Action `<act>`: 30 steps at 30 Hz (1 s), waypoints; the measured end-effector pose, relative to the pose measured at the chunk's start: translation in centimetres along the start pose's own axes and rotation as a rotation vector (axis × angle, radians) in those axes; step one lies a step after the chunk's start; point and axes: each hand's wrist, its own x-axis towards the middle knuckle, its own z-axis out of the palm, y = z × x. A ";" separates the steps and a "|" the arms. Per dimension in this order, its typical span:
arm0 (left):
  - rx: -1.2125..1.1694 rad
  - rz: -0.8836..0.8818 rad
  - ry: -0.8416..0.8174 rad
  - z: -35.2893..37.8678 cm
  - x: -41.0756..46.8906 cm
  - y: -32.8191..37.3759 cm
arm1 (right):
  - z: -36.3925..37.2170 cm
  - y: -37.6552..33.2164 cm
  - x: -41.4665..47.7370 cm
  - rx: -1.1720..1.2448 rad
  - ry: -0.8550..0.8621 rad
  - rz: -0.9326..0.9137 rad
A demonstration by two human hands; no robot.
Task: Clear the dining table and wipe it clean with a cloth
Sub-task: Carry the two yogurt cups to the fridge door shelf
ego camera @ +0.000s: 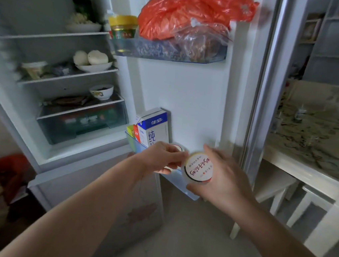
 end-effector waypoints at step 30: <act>0.685 -0.166 0.380 3.3 7.5 1.0 | -1.5 11.8 -2.0 -0.076 -0.008 0.347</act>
